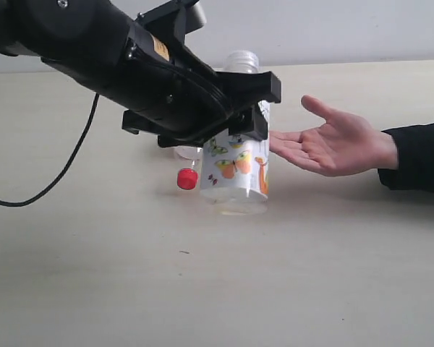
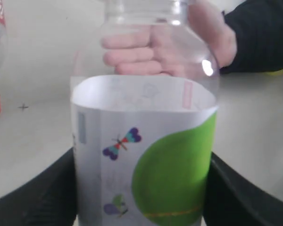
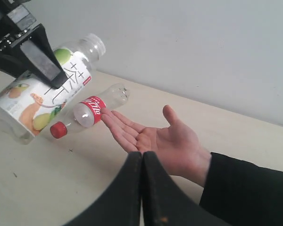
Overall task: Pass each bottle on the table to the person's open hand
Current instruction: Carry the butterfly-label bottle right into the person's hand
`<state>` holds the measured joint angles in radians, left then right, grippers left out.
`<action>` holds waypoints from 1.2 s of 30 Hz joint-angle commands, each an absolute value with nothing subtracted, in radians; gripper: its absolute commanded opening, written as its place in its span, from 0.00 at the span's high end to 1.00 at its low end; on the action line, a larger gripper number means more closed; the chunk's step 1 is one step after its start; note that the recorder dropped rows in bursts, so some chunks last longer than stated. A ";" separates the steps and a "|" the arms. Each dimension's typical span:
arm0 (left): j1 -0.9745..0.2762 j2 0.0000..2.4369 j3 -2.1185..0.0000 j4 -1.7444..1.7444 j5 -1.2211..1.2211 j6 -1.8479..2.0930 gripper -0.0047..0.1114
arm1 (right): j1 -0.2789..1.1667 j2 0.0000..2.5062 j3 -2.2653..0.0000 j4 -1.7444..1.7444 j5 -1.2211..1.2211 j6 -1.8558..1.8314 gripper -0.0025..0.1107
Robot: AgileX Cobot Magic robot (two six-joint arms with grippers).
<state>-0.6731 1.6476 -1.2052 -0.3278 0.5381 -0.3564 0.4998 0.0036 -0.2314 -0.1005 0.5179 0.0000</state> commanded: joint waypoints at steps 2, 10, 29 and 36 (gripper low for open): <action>-0.697 1.679 -1.233 -0.419 0.419 -0.317 0.96 | 0.500 0.000 -0.227 -0.105 0.514 0.005 0.98; -0.755 1.840 -1.435 -0.429 0.402 -0.349 0.96 | 0.500 0.000 -0.227 -0.105 0.514 0.005 0.98; -0.758 2.157 -1.744 -0.480 0.515 -0.426 0.96 | 0.500 0.000 -0.227 -0.105 0.514 0.005 0.98; -0.729 2.169 -1.744 -0.475 0.589 -0.424 0.94 | 0.500 0.000 -0.227 -0.105 0.514 0.005 0.98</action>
